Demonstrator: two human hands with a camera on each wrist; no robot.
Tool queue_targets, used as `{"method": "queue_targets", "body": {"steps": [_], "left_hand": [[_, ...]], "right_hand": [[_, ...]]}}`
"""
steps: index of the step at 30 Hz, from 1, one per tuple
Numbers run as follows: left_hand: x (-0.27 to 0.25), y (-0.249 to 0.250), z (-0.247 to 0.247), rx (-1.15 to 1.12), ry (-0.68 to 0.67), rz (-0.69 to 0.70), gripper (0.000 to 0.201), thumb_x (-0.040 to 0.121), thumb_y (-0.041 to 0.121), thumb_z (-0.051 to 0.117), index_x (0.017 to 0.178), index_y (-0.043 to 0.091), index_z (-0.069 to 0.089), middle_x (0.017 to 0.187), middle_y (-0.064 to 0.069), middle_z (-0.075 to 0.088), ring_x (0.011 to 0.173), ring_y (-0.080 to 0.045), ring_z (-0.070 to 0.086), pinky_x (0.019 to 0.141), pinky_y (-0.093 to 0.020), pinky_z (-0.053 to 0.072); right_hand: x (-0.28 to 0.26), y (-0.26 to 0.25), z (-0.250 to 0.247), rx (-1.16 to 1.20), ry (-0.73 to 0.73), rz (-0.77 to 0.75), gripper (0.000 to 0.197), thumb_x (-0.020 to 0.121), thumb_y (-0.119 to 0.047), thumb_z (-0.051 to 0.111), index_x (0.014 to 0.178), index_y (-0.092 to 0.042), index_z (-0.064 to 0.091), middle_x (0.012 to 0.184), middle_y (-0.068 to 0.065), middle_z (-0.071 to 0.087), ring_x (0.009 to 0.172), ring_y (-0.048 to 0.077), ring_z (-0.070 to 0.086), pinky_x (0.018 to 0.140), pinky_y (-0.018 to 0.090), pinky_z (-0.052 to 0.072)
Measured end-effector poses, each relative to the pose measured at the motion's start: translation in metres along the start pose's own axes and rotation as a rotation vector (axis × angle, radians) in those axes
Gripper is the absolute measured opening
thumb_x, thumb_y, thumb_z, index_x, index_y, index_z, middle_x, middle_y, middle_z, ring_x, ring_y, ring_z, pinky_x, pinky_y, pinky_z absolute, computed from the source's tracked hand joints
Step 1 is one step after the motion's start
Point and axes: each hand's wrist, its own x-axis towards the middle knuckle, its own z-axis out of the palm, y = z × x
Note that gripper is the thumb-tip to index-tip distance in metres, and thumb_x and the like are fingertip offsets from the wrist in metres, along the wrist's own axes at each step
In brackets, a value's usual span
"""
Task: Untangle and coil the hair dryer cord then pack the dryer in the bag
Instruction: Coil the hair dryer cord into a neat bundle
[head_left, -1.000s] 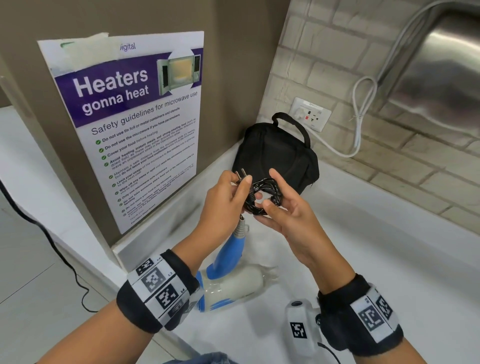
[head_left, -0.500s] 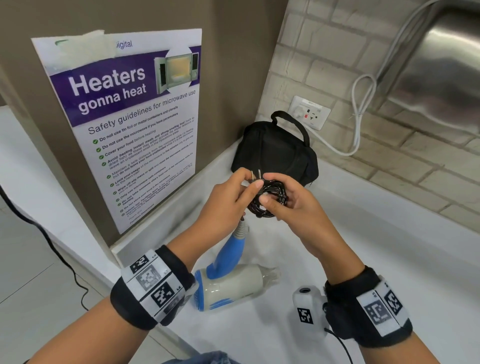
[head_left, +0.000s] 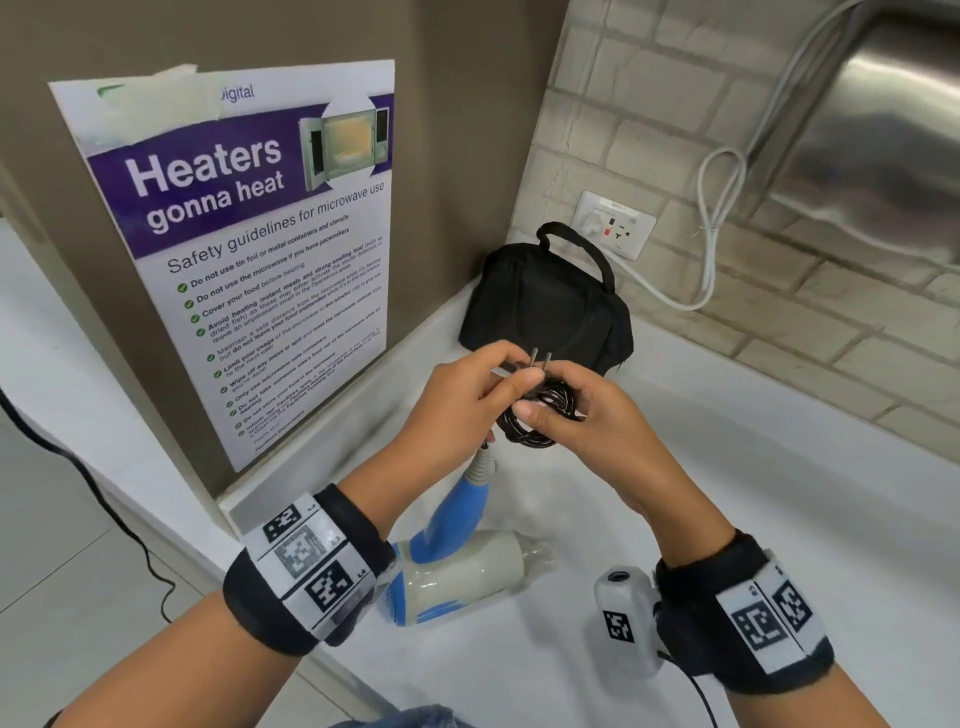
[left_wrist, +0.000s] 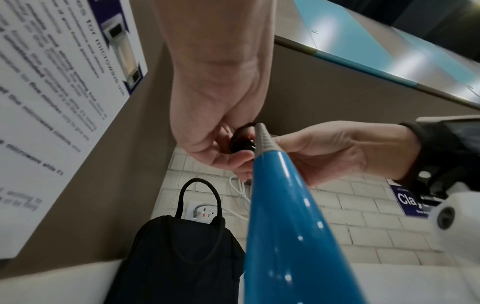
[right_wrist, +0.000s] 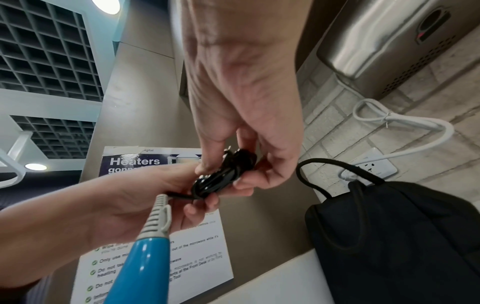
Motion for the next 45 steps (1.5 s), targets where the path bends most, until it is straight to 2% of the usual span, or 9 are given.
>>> {"method": "queue_targets", "body": {"steps": [6, 9, 13, 18, 23, 30, 33, 41, 45], "left_hand": [[-0.007, -0.006, -0.004, -0.195, -0.036, -0.141, 0.029, 0.099, 0.035, 0.035, 0.113, 0.019, 0.055, 0.096, 0.002, 0.068, 0.082, -0.009, 0.067, 0.068, -0.023, 0.056], [-0.017, -0.023, -0.017, -0.203, -0.205, -0.267, 0.034, 0.09, 0.04, 0.05, 0.115, 0.018, 0.055, 0.102, 0.003, 0.071, 0.093, -0.009, 0.068, 0.08, -0.022, 0.054], [-0.035, -0.061, -0.031, 0.101, -0.517, -0.381, 0.046, 0.068, 0.045, 0.075, 0.11, 0.032, 0.059, 0.107, -0.001, 0.071, 0.099, -0.015, 0.067, 0.094, -0.04, 0.052], [-0.041, -0.078, -0.014, 0.302, -0.545, -0.375, 0.044, 0.073, 0.038, 0.071, 0.111, 0.049, 0.052, 0.1, 0.005, 0.068, 0.092, -0.012, 0.064, 0.091, -0.036, 0.052], [-0.03, -0.077, 0.015, 0.392, -0.601, -0.394, 0.048, 0.078, 0.04, 0.069, 0.123, 0.035, 0.051, 0.098, 0.003, 0.065, 0.091, -0.013, 0.063, 0.087, -0.031, 0.052], [-0.019, -0.075, 0.057, 0.356, -0.699, -0.501, 0.042, 0.082, 0.034, 0.068, 0.12, 0.019, 0.055, 0.095, -0.009, 0.068, 0.07, -0.016, 0.059, 0.069, -0.034, 0.057], [-0.016, -0.076, 0.069, 0.359, -0.73, -0.513, 0.039, 0.084, 0.035, 0.066, 0.116, 0.014, 0.057, 0.073, -0.002, 0.061, 0.066, -0.017, 0.058, 0.061, -0.03, 0.054], [-0.012, -0.078, 0.089, 0.335, -0.726, -0.578, 0.041, 0.082, 0.035, 0.069, 0.11, 0.007, 0.059, 0.099, -0.016, 0.068, 0.084, -0.029, 0.069, 0.068, -0.037, 0.059], [-0.013, -0.08, 0.092, 0.329, -0.72, -0.582, 0.043, 0.081, 0.037, 0.069, 0.109, 0.006, 0.059, 0.088, -0.011, 0.065, 0.084, -0.03, 0.069, 0.064, -0.035, 0.059]], "right_hand": [[0.005, 0.007, 0.003, 0.067, 0.078, 0.03, 0.017, 0.084, -0.028, 0.068, 0.101, -0.024, 0.068, 0.097, 0.001, 0.069, 0.094, 0.016, 0.064, 0.082, 0.032, 0.053], [0.006, 0.021, 0.0, 0.194, 0.098, 0.149, 0.013, 0.084, -0.028, 0.068, 0.095, -0.023, 0.071, 0.094, 0.007, 0.071, 0.088, 0.014, 0.063, 0.08, 0.026, 0.049], [0.007, 0.04, -0.005, 0.269, 0.157, 0.261, 0.011, 0.084, -0.027, 0.068, 0.091, -0.02, 0.072, 0.092, 0.004, 0.07, 0.082, 0.009, 0.059, 0.074, 0.02, 0.044], [0.008, 0.071, -0.008, 0.319, 0.241, 0.369, 0.021, 0.086, -0.031, 0.065, 0.095, -0.014, 0.075, 0.098, 0.0, 0.074, 0.094, 0.012, 0.061, 0.089, 0.03, 0.043], [0.005, 0.1, -0.015, 0.34, 0.325, 0.515, 0.02, 0.089, -0.026, 0.062, 0.096, -0.01, 0.07, 0.087, -0.004, 0.068, 0.08, 0.001, 0.056, 0.068, 0.015, 0.038], [-0.003, 0.145, -0.03, 0.256, 0.328, 0.63, 0.018, 0.082, -0.018, 0.071, 0.089, -0.001, 0.07, 0.089, 0.008, 0.067, 0.08, 0.016, 0.061, 0.064, 0.018, 0.047], [-0.006, 0.157, -0.037, 0.191, 0.298, 0.671, 0.01, 0.081, -0.015, 0.071, 0.084, -0.006, 0.068, 0.096, 0.013, 0.067, 0.089, 0.022, 0.063, 0.071, 0.022, 0.052], [-0.014, 0.177, -0.046, 0.075, 0.217, 0.73, 0.013, 0.082, -0.012, 0.071, 0.091, -0.003, 0.068, 0.099, 0.015, 0.067, 0.088, 0.022, 0.063, 0.084, 0.031, 0.055], [-0.015, 0.178, -0.047, 0.014, 0.19, 0.753, 0.017, 0.084, -0.013, 0.068, 0.097, -0.002, 0.068, 0.09, 0.013, 0.064, 0.079, 0.019, 0.059, 0.08, 0.031, 0.054]]}}
